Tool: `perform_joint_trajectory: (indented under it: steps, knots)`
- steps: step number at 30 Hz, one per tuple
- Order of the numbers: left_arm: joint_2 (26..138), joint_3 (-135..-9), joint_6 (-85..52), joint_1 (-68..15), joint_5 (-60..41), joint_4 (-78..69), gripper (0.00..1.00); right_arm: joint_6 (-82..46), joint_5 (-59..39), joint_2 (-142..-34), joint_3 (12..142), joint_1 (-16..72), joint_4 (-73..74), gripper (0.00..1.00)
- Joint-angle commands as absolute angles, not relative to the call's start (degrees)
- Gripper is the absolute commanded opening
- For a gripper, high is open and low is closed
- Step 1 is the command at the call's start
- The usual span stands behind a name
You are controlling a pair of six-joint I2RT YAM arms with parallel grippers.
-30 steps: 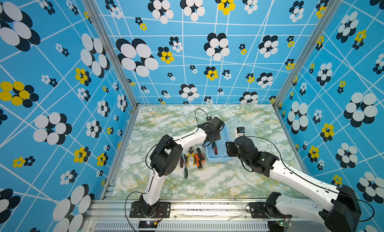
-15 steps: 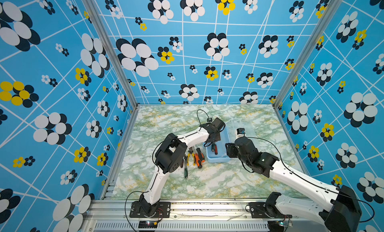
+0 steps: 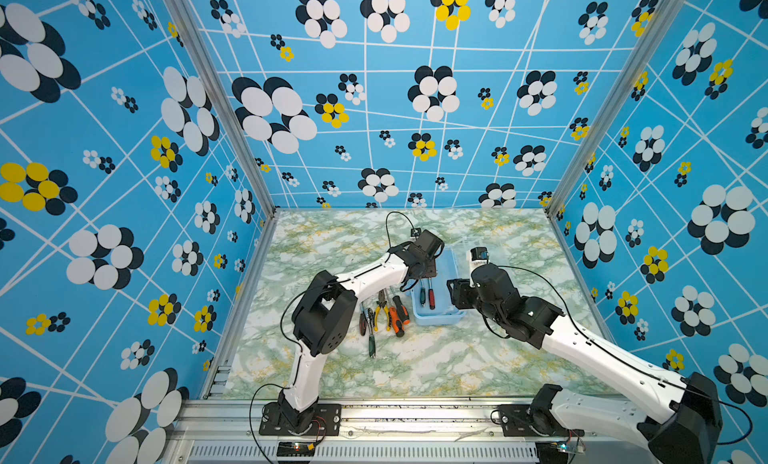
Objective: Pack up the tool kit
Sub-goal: 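Carry the green-handled ratchet into the box beside the red one, release, then return the left gripper to the tools and grasp another chrome ratchet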
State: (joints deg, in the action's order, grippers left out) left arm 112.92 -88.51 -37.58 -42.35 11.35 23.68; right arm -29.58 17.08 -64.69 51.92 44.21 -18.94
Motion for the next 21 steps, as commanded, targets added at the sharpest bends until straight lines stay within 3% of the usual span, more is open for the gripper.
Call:
perform_joint_trajectory:
  steps: [1, 9, 21]
  knots:
    - [103.54, -81.24, -33.75, -42.05, 17.0, 22.96, 0.39, -27.61, 16.94, -66.71, 54.52, 46.81, -21.21, 0.56]
    - [91.24, -65.3, -34.22, -39.73, 21.37, 25.55, 0.42, -30.34, 16.72, -74.48, 54.4, 52.09, -17.08, 0.57]
    - [85.55, -48.47, -36.92, -29.35, 13.15, 18.26, 0.4, -32.34, 15.22, -80.92, 56.24, 53.94, -15.33, 0.58]
